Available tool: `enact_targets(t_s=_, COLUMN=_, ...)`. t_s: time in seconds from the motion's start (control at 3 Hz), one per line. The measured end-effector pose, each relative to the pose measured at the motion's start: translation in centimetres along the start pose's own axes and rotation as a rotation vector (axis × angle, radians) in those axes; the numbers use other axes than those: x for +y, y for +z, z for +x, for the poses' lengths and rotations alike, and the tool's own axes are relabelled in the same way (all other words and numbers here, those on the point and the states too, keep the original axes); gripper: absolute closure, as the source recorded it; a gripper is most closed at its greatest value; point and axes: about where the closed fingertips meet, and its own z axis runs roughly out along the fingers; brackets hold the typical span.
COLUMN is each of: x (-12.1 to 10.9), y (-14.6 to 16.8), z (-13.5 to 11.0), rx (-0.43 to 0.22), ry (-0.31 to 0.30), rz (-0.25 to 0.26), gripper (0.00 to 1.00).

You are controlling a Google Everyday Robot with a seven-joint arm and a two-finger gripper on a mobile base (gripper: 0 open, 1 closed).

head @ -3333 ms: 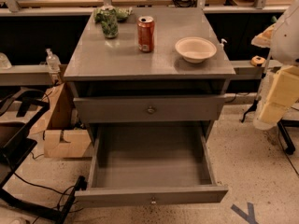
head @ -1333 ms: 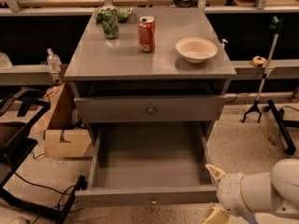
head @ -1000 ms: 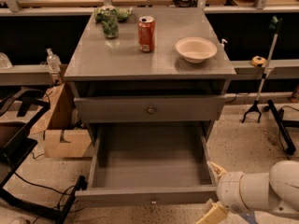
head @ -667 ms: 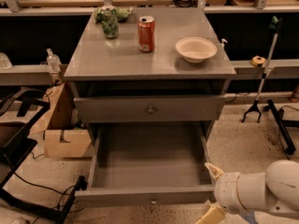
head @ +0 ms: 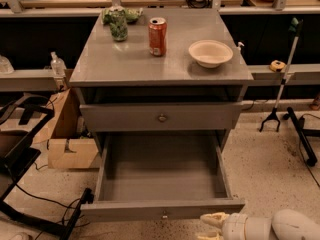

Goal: Close middle drawer

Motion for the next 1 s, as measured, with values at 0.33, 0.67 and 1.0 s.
enact_targets(t_s=0.33, x=-0.4, y=3.0, z=3.7, rx=-0.058, ry=0.047, rz=-0.016, gripper=0.78)
enact_targets(t_s=0.67, x=-1.7, y=5.6, z=5.8, rx=-0.149, ry=0.06, rz=-0.026, gripper=1.0)
enact_targets(t_s=1.0, x=-4.4, y=7.1, z=6.3, rx=-0.196, ry=0.047, rz=-0.023, gripper=1.0)
